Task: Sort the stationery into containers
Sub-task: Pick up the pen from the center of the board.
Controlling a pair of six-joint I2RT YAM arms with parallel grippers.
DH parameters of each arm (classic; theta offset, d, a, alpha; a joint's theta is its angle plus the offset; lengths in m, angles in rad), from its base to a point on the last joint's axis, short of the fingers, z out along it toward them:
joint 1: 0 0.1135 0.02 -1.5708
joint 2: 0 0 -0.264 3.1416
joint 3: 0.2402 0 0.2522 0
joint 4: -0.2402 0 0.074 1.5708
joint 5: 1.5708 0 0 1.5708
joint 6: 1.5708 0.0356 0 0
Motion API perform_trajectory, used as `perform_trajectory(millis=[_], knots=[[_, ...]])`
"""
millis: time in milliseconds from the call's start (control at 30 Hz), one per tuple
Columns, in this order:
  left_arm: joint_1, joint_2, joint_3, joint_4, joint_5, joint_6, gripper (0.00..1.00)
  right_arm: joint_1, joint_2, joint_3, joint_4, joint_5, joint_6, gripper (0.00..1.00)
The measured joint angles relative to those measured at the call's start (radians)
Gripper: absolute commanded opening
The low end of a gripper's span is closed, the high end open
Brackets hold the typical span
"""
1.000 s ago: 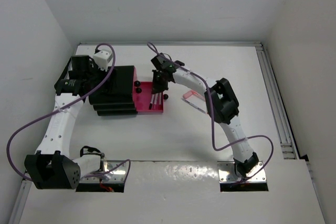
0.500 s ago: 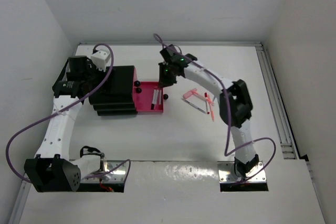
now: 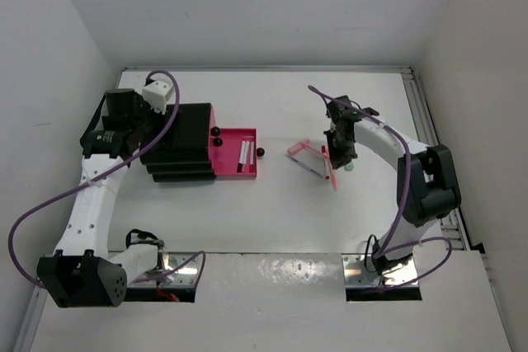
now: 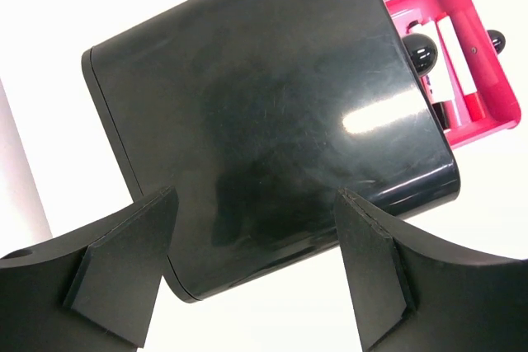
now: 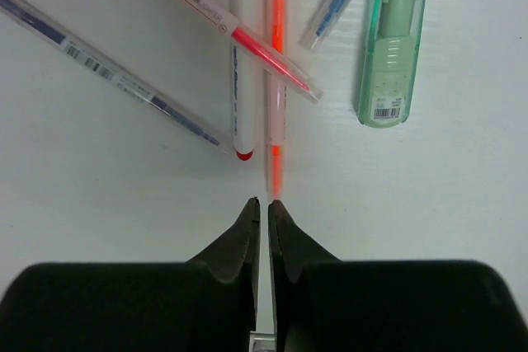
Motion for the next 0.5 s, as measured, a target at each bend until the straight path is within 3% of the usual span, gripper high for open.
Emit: perform_trajectory(millis=[267, 500], knots=[[0.0, 0.0, -0.003, -0.005, 0.0, 0.013, 0.83, -0.01, 0.014, -0.015, 0.02, 0.007, -0.054, 0.14], [0.0, 0.0, -0.016, -0.006, -0.001, 0.014, 0.82, -0.01, 0.14, 0.04, 0.045, 0.004, -0.049, 0.19]])
